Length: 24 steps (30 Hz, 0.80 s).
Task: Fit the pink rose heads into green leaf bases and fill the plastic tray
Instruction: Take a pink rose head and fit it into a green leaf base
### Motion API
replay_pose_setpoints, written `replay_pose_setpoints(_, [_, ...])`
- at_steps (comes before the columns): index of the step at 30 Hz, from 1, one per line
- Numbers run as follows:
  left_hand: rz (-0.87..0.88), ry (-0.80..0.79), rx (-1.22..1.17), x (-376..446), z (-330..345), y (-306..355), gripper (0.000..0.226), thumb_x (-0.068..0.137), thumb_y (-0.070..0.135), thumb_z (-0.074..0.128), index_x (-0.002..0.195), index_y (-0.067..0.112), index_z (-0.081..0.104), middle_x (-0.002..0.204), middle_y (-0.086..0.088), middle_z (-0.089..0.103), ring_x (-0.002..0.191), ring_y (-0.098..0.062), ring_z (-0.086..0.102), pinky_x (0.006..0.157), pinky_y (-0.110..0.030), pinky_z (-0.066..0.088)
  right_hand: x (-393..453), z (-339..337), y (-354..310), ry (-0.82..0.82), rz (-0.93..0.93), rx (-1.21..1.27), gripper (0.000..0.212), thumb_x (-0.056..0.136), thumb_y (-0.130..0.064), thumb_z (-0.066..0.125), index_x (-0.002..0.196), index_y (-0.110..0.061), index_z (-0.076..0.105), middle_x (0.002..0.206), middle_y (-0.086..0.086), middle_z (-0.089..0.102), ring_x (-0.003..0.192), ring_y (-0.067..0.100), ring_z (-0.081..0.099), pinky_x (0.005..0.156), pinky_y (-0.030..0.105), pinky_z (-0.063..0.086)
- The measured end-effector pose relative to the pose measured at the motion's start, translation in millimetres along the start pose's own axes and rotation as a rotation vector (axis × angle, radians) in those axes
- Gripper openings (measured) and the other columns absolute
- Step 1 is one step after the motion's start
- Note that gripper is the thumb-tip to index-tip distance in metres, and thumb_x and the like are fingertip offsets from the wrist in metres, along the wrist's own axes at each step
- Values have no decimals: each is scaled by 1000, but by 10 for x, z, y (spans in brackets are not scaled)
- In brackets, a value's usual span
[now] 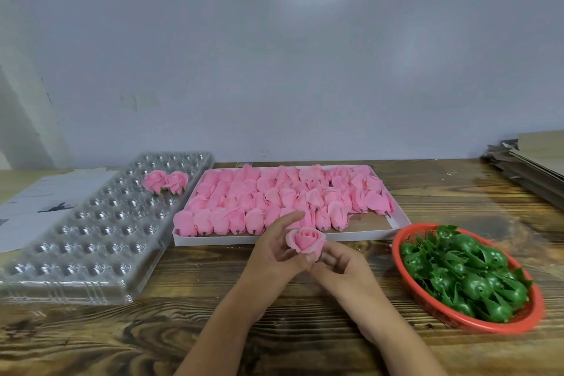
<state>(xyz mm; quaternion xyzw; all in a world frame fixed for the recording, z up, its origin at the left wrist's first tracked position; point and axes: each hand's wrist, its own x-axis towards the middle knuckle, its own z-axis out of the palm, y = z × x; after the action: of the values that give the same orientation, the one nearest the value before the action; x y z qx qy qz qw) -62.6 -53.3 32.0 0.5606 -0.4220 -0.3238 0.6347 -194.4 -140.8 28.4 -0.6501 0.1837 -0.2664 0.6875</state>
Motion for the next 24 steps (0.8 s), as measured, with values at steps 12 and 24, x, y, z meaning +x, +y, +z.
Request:
replay_pose_setpoints(12, [-3, -51, -15, 3, 0, 3, 64, 71, 39, 86, 128, 53, 59, 134, 15, 64, 126, -6, 60, 101, -28, 53, -21, -8, -45, 24, 16, 74, 28, 90, -6, 68, 108, -26, 75, 102, 12, 75, 85, 22, 67, 72, 33, 55])
replay_pose_setpoints(24, [149, 99, 144, -3, 97, 9, 10, 87, 29, 79, 91, 38, 78, 114, 15, 74, 104, -6, 70, 83, -18, 55, 7, 129, 147, 72, -138, -194, 35, 86, 1, 70, 114, -19, 66, 95, 14, 72, 86, 35, 67, 81, 50, 56])
